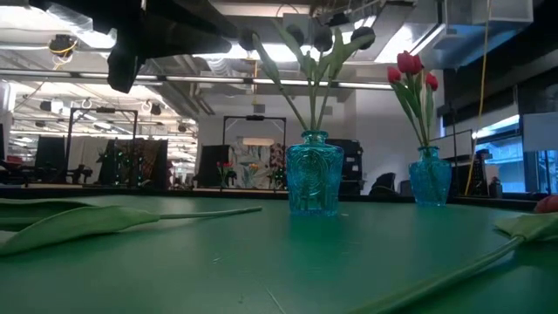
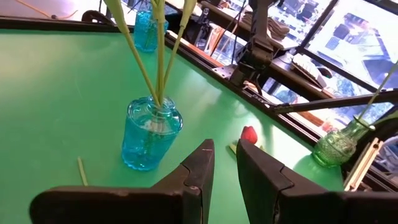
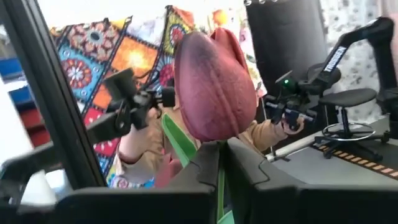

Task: Sort flowers into vase by color
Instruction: Put the pink tulip into the green vase

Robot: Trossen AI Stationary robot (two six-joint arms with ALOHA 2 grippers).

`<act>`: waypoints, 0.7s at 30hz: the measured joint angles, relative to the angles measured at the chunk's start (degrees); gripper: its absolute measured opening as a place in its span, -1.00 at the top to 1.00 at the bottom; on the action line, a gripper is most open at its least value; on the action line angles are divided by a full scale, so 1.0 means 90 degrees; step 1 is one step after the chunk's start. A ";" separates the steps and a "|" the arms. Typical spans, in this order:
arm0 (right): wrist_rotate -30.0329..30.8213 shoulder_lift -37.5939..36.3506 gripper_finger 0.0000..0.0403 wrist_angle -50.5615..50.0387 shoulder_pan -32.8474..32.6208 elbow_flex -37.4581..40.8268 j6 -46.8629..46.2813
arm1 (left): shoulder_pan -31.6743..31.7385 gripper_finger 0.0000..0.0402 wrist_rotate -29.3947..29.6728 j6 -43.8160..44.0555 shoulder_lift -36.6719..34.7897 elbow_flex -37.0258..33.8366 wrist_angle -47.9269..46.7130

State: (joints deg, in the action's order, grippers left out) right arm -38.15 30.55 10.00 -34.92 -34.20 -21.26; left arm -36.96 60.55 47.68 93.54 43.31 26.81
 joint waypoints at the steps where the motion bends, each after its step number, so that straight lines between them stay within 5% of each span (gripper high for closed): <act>1: -0.0073 0.0060 0.92 0.0009 0.0000 0.0000 0.0058 | -0.0011 0.67 -0.0025 -0.0006 0.0000 0.0000 0.0003; 12: -0.0364 0.0657 0.86 0.0127 -0.0453 0.0099 0.0417 | -0.0287 0.67 -0.0042 -0.0199 0.0000 0.0000 0.0142; 21: 0.0456 0.0816 0.86 0.0166 -0.1750 0.0112 0.0474 | -0.0334 0.67 0.0042 -0.0199 0.0000 0.0000 0.0138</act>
State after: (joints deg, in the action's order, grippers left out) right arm -34.05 37.90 11.50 -50.67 -33.19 -16.99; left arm -39.97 60.93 45.89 93.54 43.31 28.05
